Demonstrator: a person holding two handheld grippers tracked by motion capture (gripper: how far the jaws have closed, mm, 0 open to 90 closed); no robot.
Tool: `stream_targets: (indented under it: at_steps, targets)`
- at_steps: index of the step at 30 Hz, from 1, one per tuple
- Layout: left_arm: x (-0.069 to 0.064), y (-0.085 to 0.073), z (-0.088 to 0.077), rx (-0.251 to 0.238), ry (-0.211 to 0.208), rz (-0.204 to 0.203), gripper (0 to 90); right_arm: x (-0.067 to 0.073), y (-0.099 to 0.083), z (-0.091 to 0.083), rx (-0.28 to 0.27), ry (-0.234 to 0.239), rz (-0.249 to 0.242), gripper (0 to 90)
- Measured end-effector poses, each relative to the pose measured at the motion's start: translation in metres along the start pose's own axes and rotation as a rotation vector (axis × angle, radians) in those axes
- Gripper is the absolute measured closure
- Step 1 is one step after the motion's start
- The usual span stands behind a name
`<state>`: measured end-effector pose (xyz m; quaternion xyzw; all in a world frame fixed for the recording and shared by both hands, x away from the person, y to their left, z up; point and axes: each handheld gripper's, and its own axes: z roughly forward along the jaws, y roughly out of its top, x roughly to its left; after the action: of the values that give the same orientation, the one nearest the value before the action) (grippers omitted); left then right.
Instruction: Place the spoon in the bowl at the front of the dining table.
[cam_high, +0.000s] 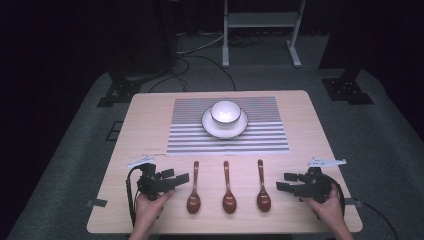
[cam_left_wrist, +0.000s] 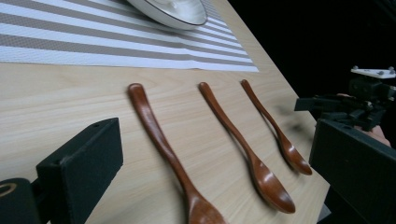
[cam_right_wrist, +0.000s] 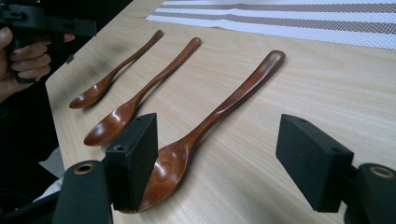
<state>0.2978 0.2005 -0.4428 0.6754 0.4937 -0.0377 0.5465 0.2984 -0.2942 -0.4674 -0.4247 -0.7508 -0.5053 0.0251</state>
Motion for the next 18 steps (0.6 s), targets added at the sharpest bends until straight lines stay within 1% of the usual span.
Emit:
stream_targets:
  at_steps: [2, 3, 4, 6, 10, 12, 14, 16, 17, 18]
  targets:
    - [-0.002, 0.000, 0.002, 0.005, -0.006, 0.005, 1.7, 0.000, 0.000, 0.000, -0.002, 0.002, 0.001, 28.4]
    - [-0.006, -0.001, 0.007, 0.016, -0.020, 0.008, 1.7, 0.000, 0.000, 0.000, -0.002, 0.003, 0.001, 28.4]
    - [-0.006, -0.001, 0.007, 0.016, -0.020, 0.008, 1.7, 0.000, 0.000, 0.000, -0.004, 0.004, 0.001, 28.4]
    - [-0.012, -0.003, 0.015, 0.031, -0.037, 0.011, 1.7, 0.000, 0.000, 0.000, -0.005, 0.004, 0.002, 28.4]
    - [-0.019, -0.006, 0.023, 0.056, -0.061, 0.023, 1.8, 0.000, 0.000, -0.001, -0.005, 0.006, 0.001, 28.4]
    - [-0.021, -0.007, 0.025, 0.061, -0.068, 0.026, 1.7, 0.000, 0.000, -0.001, -0.006, 0.007, 0.001, 28.5]
    - [-0.026, -0.009, 0.030, 0.078, -0.090, 0.029, 1.7, 0.000, 0.000, -0.002, -0.012, 0.010, 0.007, 28.4]
    - [-0.029, -0.011, 0.034, 0.088, -0.103, 0.029, 1.7, 0.000, 0.000, -0.002, -0.013, 0.009, 0.010, 28.5]
    - [-0.030, -0.012, 0.035, 0.094, -0.112, 0.035, 1.8, 0.000, 0.000, -0.002, -0.013, 0.010, 0.011, 28.4]
    - [-0.030, -0.012, 0.035, 0.094, -0.112, 0.035, 1.8, 0.000, 0.000, -0.002, -0.013, 0.010, 0.011, 28.4]
